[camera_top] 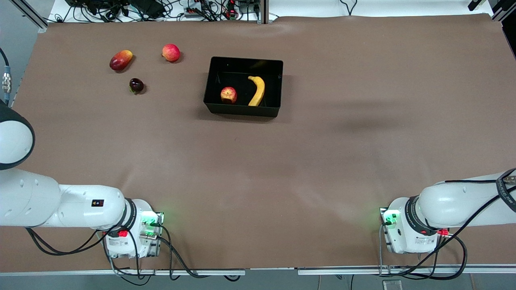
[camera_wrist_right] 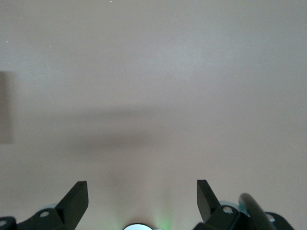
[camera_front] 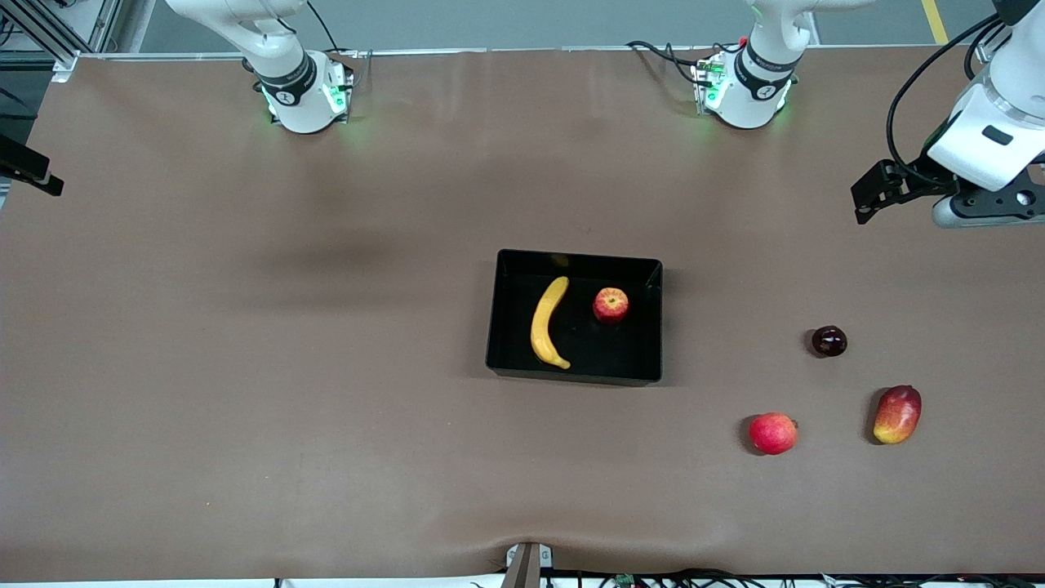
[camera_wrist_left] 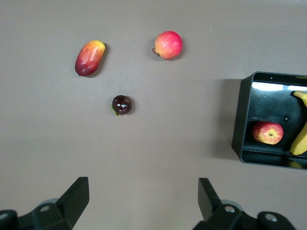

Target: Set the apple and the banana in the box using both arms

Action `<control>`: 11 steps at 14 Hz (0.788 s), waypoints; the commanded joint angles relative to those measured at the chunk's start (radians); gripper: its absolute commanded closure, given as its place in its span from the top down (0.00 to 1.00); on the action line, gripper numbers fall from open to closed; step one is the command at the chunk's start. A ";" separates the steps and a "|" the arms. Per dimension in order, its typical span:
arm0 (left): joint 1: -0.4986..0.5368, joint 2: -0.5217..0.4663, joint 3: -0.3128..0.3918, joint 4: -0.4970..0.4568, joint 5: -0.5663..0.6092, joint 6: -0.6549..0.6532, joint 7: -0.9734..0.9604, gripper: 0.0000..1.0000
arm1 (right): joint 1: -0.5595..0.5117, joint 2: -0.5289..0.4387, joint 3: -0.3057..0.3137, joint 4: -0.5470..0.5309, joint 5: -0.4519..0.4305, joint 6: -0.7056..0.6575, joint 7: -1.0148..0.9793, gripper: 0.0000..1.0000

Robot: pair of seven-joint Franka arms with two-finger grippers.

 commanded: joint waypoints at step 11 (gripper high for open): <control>-0.002 -0.023 0.006 0.005 -0.053 -0.064 0.057 1.00 | -0.014 0.005 0.010 0.010 0.007 -0.003 0.003 1.00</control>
